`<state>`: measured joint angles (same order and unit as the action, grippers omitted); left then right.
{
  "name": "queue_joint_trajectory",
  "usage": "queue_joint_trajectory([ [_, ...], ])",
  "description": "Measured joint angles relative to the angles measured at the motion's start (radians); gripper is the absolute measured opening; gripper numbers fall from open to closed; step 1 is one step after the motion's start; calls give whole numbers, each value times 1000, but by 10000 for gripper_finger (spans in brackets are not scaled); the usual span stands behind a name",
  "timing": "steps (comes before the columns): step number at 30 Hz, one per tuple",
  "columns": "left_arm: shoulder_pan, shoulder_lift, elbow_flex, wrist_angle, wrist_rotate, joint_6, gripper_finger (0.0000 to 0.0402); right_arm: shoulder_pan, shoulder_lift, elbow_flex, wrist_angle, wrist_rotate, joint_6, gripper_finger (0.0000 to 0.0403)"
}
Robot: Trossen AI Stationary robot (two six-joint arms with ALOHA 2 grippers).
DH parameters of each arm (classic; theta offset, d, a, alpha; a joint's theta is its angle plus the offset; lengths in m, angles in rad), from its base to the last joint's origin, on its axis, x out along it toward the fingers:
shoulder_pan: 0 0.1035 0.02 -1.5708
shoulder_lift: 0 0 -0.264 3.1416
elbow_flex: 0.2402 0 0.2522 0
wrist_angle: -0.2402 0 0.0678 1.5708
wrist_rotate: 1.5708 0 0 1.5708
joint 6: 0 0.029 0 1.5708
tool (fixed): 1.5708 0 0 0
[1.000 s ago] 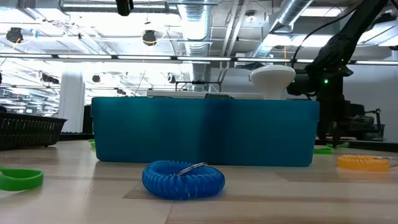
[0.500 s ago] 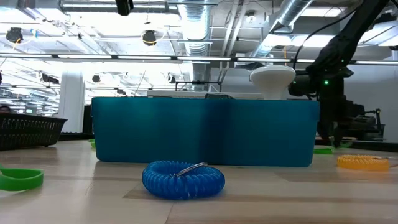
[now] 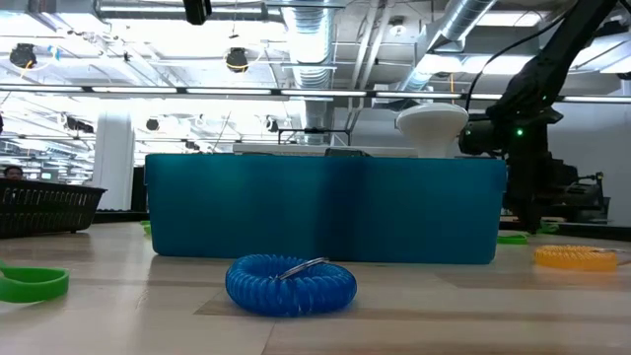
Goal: Pick & Place Office Desk Supplies
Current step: Put the green rubber band into the yellow bin
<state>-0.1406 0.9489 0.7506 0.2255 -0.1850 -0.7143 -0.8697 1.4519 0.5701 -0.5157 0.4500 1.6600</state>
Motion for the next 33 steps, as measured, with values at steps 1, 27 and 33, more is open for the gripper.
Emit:
queue_joint_trajectory([
  [1,0,0,0,0,0,0,155,11,-12,-2,6,0,0,4],
  [27,-13,0,0,0,18,52,155,637,-779,-20,-93,-22,-21,0],
  [33,-21,0,0,0,18,55,155,840,-904,-20,-89,-24,-14,0],
])
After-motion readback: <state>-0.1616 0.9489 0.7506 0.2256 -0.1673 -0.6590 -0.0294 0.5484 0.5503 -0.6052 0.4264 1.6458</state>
